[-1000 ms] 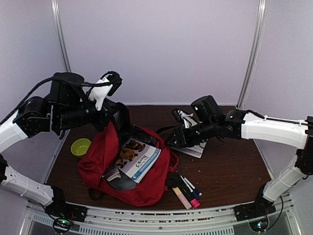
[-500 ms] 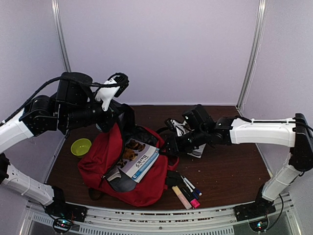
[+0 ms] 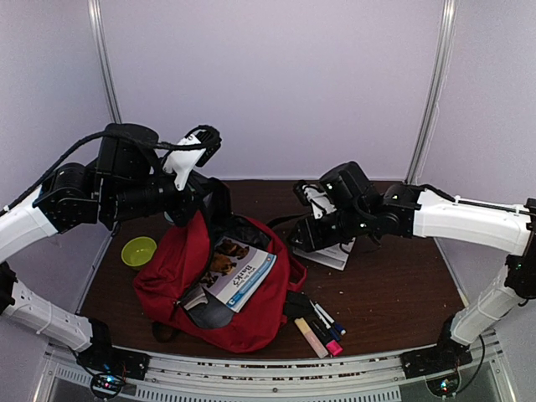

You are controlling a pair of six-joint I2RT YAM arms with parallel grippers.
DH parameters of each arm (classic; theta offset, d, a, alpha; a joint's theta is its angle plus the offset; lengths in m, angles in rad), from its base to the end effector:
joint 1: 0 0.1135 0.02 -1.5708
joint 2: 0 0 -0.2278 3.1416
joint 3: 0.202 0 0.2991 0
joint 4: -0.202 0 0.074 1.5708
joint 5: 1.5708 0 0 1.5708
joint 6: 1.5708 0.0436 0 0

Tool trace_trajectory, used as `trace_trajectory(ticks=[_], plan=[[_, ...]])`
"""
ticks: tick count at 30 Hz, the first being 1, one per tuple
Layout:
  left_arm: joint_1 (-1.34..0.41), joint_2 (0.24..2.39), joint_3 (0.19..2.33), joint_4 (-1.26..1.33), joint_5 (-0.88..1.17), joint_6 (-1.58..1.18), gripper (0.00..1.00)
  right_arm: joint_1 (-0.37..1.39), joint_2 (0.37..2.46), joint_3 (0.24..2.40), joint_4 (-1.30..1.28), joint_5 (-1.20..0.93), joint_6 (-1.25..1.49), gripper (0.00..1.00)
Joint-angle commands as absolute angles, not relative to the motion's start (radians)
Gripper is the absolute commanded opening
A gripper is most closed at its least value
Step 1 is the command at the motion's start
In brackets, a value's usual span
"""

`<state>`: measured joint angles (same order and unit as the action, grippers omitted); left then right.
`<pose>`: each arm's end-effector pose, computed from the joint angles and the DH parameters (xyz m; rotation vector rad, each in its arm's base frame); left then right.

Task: Pack the student bag
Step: Place the book in the largest pocket of the bag.

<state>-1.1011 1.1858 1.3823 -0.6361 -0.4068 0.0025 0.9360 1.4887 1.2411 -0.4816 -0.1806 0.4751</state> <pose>0.1572 -0.2716 0.3922 0.8124 1.8113 -0.3061 0.2234 0.3165 0.2490 -0.6608 2.3789 0.8860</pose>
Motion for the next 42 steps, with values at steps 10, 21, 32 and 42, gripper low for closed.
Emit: trace_trajectory(ticks=[10, 21, 32, 42], plan=[[-1.098, 1.184, 1.421, -0.54, -0.39, 0.011, 0.0, 0.961, 1.639, 1.286, -0.388, -0.349, 0.493, 0.34], [-1.098, 1.179, 1.416, -0.542, -0.39, 0.01, 0.0, 0.96, 1.724, 1.299, -0.296, -0.544, 0.57, 0.0], [-1.098, 1.164, 1.413, -0.555, -0.396, 0.018, 0.0, 0.917, 1.561, 1.206, -0.106, -0.747, 0.771, 0.0], [-1.098, 1.166, 1.422, -0.557, -0.397, 0.028, 0.0, 0.824, 1.322, 1.072, -0.126, -0.674, 0.779, 0.0]])
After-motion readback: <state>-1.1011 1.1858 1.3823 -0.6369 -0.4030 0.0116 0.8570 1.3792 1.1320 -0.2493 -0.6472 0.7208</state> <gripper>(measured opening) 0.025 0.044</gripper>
